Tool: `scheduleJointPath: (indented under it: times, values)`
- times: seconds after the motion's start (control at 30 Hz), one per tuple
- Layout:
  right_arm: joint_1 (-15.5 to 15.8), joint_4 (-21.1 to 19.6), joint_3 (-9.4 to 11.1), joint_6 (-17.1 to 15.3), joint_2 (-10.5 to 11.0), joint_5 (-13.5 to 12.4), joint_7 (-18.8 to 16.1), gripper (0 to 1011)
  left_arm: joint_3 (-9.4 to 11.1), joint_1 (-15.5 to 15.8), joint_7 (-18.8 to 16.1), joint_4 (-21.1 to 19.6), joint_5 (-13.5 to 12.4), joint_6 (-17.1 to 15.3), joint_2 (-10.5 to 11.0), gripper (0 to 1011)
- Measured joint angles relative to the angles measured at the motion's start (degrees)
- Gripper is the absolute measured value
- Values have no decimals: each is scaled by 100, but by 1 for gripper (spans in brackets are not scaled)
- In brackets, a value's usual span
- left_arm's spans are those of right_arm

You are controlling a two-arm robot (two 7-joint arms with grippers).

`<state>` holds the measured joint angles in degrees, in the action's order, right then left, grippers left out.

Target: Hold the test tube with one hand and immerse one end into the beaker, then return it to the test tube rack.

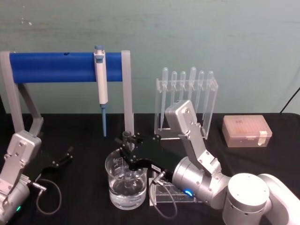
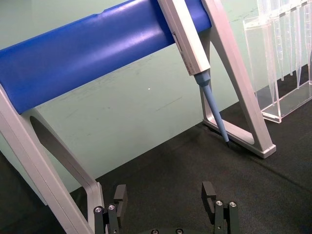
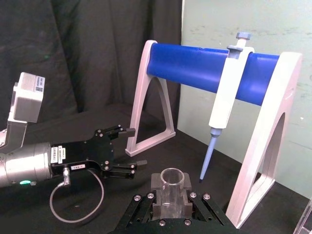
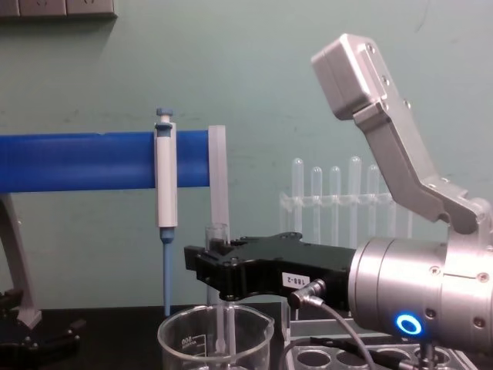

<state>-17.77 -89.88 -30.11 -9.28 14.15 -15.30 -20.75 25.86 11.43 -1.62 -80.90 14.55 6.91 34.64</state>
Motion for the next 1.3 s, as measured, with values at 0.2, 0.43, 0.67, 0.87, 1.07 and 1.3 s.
scheduleJointPath:
  times: [0.2,0.43,0.67,0.87,1.07,1.3]
  values:
    - [21,-38,16,2,-2,2,-1,225,0,0,0,0,0,0,0,1000]
    - [17,-32,13,2,0,1,-1,225,0,0,0,0,0,0,0,1000]
    - [14,-27,8,1,3,0,-1,225,0,0,0,0,0,0,0,1000]
    - [11,-24,6,-2,3,-2,-1,225,0,0,0,0,0,0,0,1000]
    - [9,-22,6,-1,4,-5,-1,225,0,0,0,0,0,0,0,1000]
    - [9,-22,6,-1,3,-6,-1,225,0,0,0,0,0,0,0,1000]
